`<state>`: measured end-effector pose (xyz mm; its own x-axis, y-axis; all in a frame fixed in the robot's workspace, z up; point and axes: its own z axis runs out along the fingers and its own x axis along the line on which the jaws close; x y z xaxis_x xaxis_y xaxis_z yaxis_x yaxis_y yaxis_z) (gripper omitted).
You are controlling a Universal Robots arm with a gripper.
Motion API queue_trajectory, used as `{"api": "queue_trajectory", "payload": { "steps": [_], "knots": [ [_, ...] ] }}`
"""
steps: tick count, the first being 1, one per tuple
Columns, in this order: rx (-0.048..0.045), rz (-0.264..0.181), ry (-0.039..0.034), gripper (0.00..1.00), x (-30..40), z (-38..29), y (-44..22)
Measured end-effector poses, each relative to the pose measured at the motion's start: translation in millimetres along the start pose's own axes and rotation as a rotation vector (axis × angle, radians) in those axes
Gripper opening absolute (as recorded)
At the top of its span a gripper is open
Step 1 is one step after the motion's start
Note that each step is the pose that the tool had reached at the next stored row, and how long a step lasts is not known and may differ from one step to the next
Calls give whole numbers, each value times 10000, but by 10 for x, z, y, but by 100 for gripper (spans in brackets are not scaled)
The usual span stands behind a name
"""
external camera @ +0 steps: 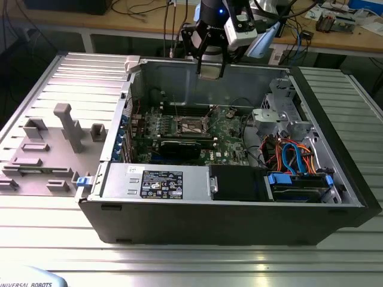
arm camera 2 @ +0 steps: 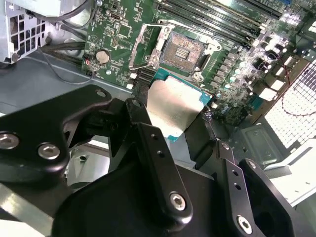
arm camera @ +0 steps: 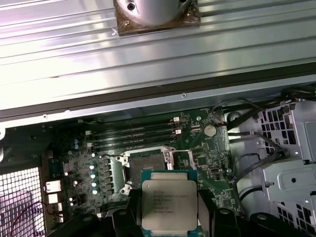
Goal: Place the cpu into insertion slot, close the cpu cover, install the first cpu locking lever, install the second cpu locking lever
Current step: 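Place the cpu into insertion slot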
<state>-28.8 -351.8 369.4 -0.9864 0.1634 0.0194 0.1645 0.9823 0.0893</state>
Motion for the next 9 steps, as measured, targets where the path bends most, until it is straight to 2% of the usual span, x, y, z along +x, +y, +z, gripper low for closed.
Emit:
{"api": "queue_trajectory", "payload": {
  "steps": [9],
  "knots": [
    [-2, 57, -6, 54, 0, 0, 0]
  ]
}}
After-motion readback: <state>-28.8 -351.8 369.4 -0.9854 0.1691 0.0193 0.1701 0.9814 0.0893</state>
